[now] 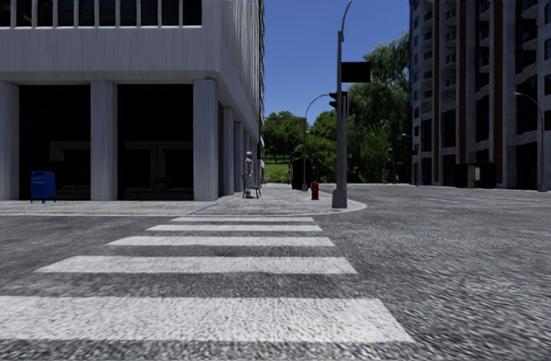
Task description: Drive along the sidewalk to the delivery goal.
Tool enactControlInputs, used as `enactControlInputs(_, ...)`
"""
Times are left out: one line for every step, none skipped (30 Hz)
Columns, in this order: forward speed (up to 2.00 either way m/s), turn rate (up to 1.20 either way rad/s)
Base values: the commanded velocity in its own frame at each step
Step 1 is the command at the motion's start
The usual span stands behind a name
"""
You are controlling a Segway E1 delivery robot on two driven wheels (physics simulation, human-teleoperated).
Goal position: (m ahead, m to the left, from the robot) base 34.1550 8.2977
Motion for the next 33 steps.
enactControlInputs(1.31, 0.00)
enactControlInputs(1.31, 0.00)
enactControlInputs(1.31, 0.00)
enactControlInputs(1.31, 0.00)
enactControlInputs(1.31, 0.00)
enactControlInputs(1.31, 0.00)
enactControlInputs(1.54, 0.00)
enactControlInputs(2.00, 0.00)
enactControlInputs(2.00, 0.00)
enactControlInputs(2.00, 0.00)
enactControlInputs(2.00, 0.00)
enactControlInputs(2.00, 0.00)
enactControlInputs(2.00, 0.00)
enactControlInputs(2.00, 0.00)
enactControlInputs(2.00, 0.00)
enactControlInputs(2.00, 0.00)
enactControlInputs(2.00, 0.00)
enactControlInputs(2.00, 0.00)
enactControlInputs(2.00, 0.00)
enactControlInputs(2.00, 0.00)
enactControlInputs(2.00, 0.00)
enactControlInputs(2.00, 0.00)
enactControlInputs(2.00, 0.00)
enactControlInputs(2.00, 0.00)
enactControlInputs(2.00, 0.00)
enactControlInputs(2.00, 0.00)
enactControlInputs(2.00, 0.00)
enactControlInputs(2.00, 0.00)
enactControlInputs(2.00, 0.00)
enactControlInputs(2.00, 0.00)
enactControlInputs(2.00, 0.00)
enactControlInputs(2.00, 0.00)
enactControlInputs(2.00, 0.00)
